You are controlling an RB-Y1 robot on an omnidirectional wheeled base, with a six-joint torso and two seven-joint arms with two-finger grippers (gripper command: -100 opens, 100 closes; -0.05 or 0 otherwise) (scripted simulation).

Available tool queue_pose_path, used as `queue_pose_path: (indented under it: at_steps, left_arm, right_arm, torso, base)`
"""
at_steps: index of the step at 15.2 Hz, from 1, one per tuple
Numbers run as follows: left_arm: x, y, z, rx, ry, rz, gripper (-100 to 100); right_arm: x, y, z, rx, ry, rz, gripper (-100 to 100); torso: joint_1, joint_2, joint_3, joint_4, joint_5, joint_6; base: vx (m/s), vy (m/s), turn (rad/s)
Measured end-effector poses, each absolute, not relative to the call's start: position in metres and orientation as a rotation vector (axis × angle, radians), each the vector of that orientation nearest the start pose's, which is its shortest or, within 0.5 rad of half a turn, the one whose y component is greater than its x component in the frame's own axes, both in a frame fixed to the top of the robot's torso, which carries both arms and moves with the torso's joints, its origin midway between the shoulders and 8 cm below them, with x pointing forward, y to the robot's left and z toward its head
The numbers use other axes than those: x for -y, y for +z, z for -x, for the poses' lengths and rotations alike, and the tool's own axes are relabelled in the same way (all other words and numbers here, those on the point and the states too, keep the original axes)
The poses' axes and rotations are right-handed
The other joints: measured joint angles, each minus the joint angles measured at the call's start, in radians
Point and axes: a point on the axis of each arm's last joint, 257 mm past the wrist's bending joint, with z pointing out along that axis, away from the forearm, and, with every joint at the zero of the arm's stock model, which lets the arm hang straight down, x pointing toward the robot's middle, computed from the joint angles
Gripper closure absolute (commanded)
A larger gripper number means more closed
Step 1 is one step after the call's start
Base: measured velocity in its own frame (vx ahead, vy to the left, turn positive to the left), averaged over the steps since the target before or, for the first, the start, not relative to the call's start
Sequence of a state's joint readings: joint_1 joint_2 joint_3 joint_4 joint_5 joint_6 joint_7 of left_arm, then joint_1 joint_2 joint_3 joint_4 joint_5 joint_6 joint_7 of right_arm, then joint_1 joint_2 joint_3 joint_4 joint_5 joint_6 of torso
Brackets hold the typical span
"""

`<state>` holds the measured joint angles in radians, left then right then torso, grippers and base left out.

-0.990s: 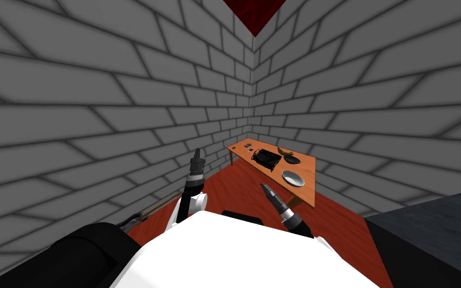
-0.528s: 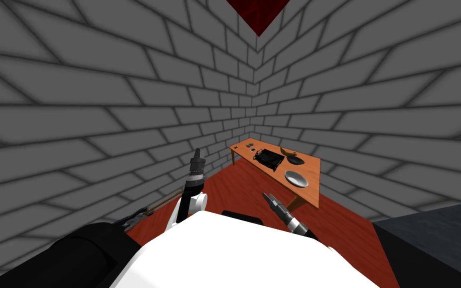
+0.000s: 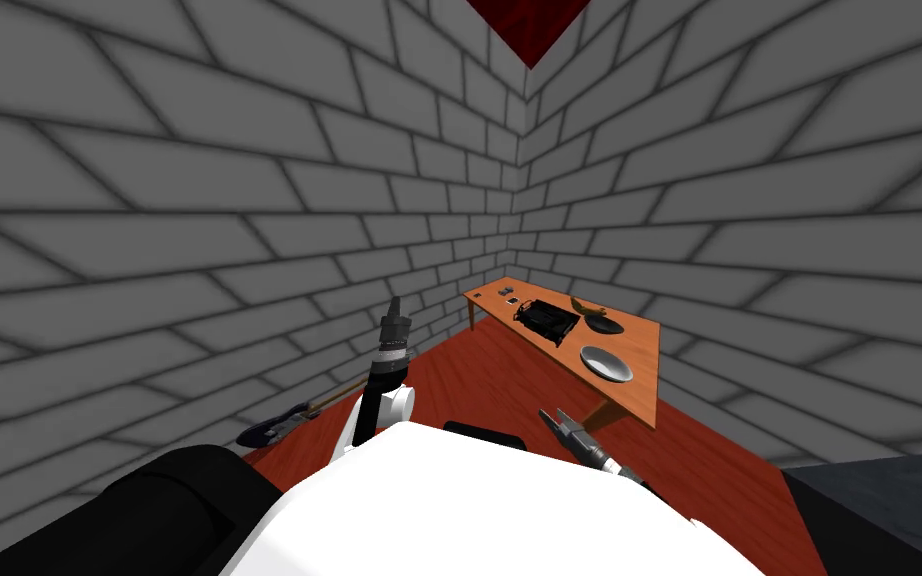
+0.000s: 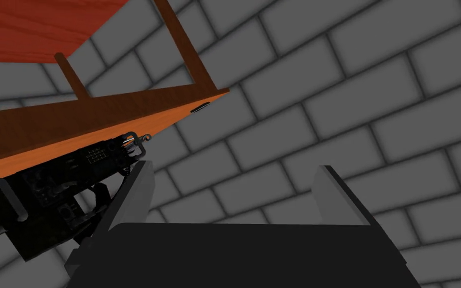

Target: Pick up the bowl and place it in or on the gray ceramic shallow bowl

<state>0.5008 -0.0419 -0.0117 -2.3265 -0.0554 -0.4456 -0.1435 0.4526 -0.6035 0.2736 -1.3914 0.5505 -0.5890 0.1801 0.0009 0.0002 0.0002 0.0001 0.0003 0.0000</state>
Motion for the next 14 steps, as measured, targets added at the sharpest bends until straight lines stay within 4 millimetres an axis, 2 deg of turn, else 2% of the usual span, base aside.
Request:
queue_pose_path:
  at_steps: [4,7,12,14]
  left_arm:
    - [-0.274,0.035,-0.344,-0.649,-1.140,0.608,0]
    - [-0.274,0.035,-0.344,-0.649,-1.140,0.608,0]
    - [-0.274,0.035,-0.344,-0.649,-1.140,0.608,0]
    - [-0.274,0.035,-0.344,-0.649,-1.140,0.608,0]
  right_arm:
    - [0.307,-0.464,-0.256,-2.168,0.589,0.091,-100]
    - [0.344,-0.479,-0.237,-2.249,0.496,0.163,-100]
    - [0.410,-0.491,-0.215,-2.365,0.330,0.313,-100]
    - [0.426,-0.496,-0.205,-2.391,0.293,0.334,-100]
  torso:
    - [0.000,-0.002,-0.001,0.000,0.000,0.000]
    - [-0.001,-0.002,-0.001,0.000,0.000,0.000]
    - [-0.002,-0.004,-0.002,-0.001,0.000,-0.001]
    - [-0.002,-0.003,-0.002,-0.001,0.000,0.000]
  base:
    - [0.025,0.020,0.126]
    - [0.029,0.008,0.113]
    - [0.049,0.002,0.149]
    - [0.032,0.000,0.053]
